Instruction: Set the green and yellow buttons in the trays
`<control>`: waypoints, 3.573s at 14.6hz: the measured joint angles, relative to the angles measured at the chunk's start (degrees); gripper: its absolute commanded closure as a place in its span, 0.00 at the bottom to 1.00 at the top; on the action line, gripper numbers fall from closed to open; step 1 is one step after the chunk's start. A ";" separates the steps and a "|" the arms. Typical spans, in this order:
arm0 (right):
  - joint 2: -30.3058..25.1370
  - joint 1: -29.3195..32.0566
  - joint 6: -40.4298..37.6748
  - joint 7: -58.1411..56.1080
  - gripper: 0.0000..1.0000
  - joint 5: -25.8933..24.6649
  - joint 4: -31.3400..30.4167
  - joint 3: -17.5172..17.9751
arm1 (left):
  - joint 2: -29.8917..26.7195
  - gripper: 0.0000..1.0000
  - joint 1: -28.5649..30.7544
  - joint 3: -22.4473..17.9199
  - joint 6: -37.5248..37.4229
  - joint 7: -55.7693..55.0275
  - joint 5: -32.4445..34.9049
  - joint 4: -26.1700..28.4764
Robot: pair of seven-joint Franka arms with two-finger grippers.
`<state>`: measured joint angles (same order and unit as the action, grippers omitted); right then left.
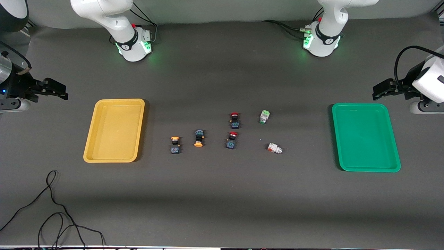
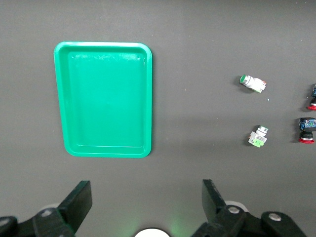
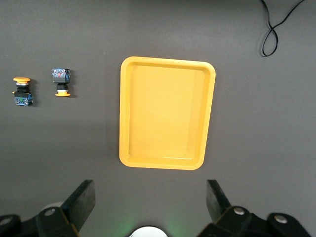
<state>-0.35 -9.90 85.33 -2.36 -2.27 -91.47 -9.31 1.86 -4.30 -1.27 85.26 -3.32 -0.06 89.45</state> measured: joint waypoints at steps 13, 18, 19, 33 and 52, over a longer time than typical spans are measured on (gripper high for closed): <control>0.85 0.03 0.00 0.00 0.00 0.47 0.78 -0.07 | -0.19 0.00 2.74 2.79 0.00 -0.02 0.01 -0.17; 0.92 0.05 0.00 0.00 0.00 0.47 0.78 -0.11 | -0.30 0.00 3.36 4.07 -0.29 -0.08 0.02 -1.46; 0.92 0.06 0.00 0.00 0.00 0.47 0.78 -0.14 | -0.34 0.00 3.35 4.26 -0.36 -0.13 0.02 -1.72; 0.93 0.28 -0.03 -0.05 0.06 0.47 0.86 -1.03 | 2.25 0.00 -4.73 15.78 -1.35 -7.10 -0.82 -0.03; 16.41 -16.98 32.18 21.42 0.03 6.82 -12.13 0.17 | 10.40 0.00 -16.10 15.91 47.17 -15.80 1.52 33.63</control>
<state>16.06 -26.89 117.51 19.06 4.54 -103.59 -9.14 12.26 -20.41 14.64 132.43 -19.13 1.46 123.08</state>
